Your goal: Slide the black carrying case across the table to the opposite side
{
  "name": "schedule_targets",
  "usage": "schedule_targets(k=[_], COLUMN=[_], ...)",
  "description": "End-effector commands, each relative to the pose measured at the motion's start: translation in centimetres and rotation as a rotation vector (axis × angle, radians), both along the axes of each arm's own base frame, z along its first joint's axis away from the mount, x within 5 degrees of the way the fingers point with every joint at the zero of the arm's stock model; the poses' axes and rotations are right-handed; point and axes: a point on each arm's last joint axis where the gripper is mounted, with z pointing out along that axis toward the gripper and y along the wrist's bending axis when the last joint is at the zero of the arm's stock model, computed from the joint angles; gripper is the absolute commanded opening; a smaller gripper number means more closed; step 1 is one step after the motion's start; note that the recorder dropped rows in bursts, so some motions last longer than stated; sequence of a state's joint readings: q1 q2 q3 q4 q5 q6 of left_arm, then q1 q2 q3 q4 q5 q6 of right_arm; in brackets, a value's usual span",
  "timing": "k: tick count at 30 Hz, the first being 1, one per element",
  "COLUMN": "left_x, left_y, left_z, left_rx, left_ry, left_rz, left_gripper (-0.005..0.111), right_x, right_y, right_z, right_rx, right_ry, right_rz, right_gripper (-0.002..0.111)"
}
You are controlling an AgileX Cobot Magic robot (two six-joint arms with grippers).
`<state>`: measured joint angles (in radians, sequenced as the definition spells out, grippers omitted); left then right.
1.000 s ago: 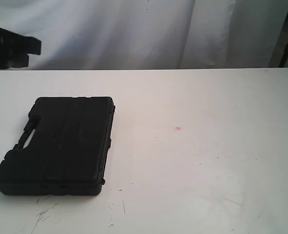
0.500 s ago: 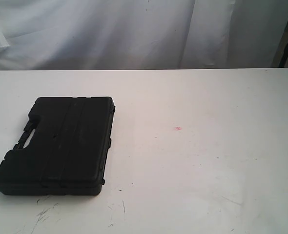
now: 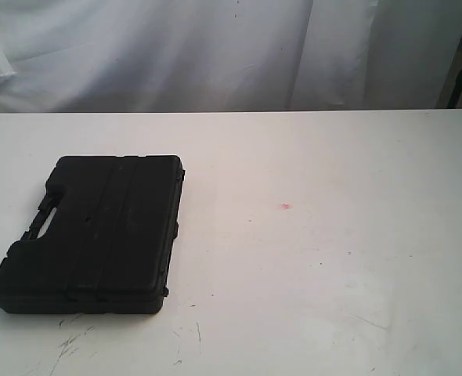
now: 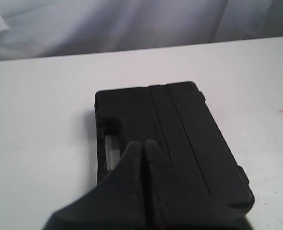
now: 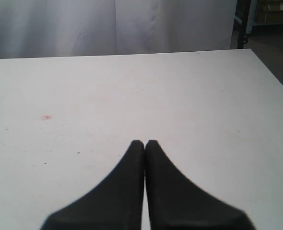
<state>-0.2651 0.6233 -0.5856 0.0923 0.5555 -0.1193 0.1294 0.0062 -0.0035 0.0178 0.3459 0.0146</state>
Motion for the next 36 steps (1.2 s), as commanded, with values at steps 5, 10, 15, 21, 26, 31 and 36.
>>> schedule_targets(k=[5,10,15,21,26,31,36], left_x=[-2.7,-4.8,-5.9,-6.5,-6.3,-6.0,-6.0], left_y=[1.6,2.4,2.6,2.6,2.6,2.6,2.5], left_z=[-2.0,-3.5,-5.6,-7.3,-8.1,-9.1,-11.0], left_rx=[-0.086,-0.117,-0.121,-0.126,-0.127,-0.133,-0.143], left_ry=[-0.033,-0.208,-0.282,-0.319,-0.327,-0.342,-0.305], left_rz=[0.125,0.199,0.211,0.208,0.206,0.204,0.206], left_gripper=[0.0,0.0,0.0,0.0,0.0,0.0,0.0], right_x=[0.0,0.0,0.0,0.0,0.0,0.0,0.0], right_y=[0.0,0.0,0.0,0.0,0.0,0.0,0.0], right_z=[-0.1,-0.1,-0.1,-0.1,-0.1,-0.1,-0.1], right_rx=[0.002,0.002,0.002,0.002,0.002,0.002,0.002], right_ry=[-0.002,-0.002,-0.002,-0.002,-0.002,-0.002,-0.002], right_rz=[-0.006,-0.006,-0.006,-0.006,-0.006,-0.006,-0.006], right_gripper=[0.0,0.0,0.0,0.0,0.0,0.0,0.0])
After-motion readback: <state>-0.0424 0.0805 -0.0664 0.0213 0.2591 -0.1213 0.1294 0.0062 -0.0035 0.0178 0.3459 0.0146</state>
